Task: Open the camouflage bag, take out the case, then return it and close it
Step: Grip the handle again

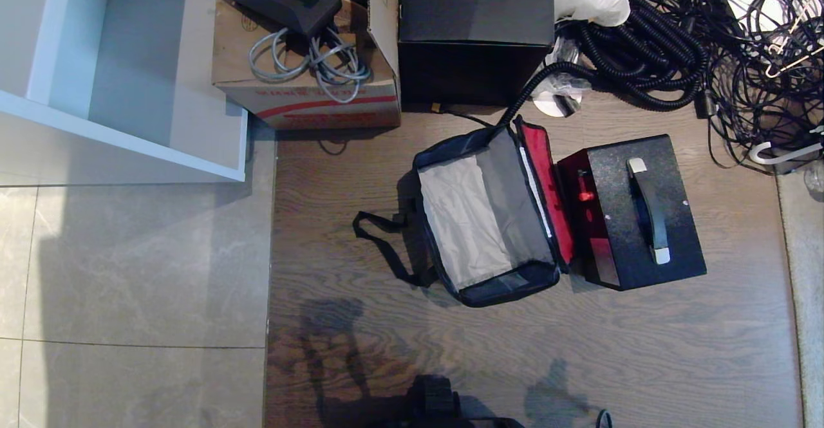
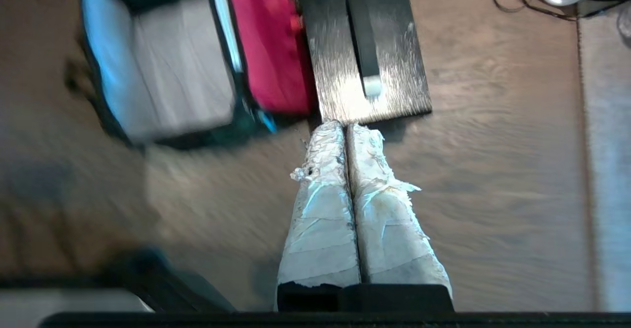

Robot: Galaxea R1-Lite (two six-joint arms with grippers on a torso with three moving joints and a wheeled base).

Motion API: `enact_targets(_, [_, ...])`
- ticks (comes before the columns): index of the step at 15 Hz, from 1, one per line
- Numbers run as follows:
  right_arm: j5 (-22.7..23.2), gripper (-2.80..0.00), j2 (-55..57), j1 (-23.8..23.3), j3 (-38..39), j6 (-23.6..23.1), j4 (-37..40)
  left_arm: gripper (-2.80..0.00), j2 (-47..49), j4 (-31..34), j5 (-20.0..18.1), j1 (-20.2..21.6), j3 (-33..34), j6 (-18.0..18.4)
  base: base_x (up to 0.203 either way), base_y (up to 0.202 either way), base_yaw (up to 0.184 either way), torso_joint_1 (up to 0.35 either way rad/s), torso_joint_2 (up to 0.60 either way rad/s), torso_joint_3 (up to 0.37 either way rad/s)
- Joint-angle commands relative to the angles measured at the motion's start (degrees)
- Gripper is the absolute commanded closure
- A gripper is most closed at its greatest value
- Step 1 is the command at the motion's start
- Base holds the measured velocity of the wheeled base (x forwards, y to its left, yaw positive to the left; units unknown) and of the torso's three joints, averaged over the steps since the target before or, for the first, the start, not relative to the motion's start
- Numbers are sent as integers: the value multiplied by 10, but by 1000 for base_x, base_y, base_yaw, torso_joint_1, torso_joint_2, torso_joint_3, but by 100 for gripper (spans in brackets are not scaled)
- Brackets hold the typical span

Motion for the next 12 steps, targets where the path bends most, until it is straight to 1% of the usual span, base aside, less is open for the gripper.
enact_targets(1, [7, 0, 0, 1, 23, -42, -2, 0, 0, -1, 0, 0, 0, 0, 0, 0, 0, 0, 0, 0])
enact_targets(2, [7, 0, 1, 1, 23, -38, -3, 0, 0, 0, 0, 0, 0, 0, 0, 0, 0, 0, 0, 0])
enact_targets(4, [3, 0, 0, 1, 23, 6, -1, 0, 0, 0, 1, 0, 0, 0, 0, 0, 0, 0, 0, 0])
enact_targets(5, [4, 0, 0, 1, 23, -2, -1, 0, 0, 0, 1, 0, 0, 0, 0, 0, 0, 0, 0, 0])
enact_targets(7, [3, 0, 1, 1, 23, 9, -2, 0, 0, 0, 0, 0, 0, 0, 0, 0, 0, 0, 0, 0])
enact_targets(8, [4, 0, 0, 1, 23, 1, -1, 0, 0, 0, 0, 0, 0, 0, 0, 0, 0, 0, 0, 0])
enact_targets(10, [3, 0, 1, 1, 23, 10, -3, 0, 0, 0, 1, 0, 0, 0, 0, 0, 0, 0, 0, 0])
enact_targets(12, [4, 0, 1, 1, 23, -1, 0, 0, 0, 0, 0, 0, 0, 0, 0, 0, 0, 0, 0, 0])
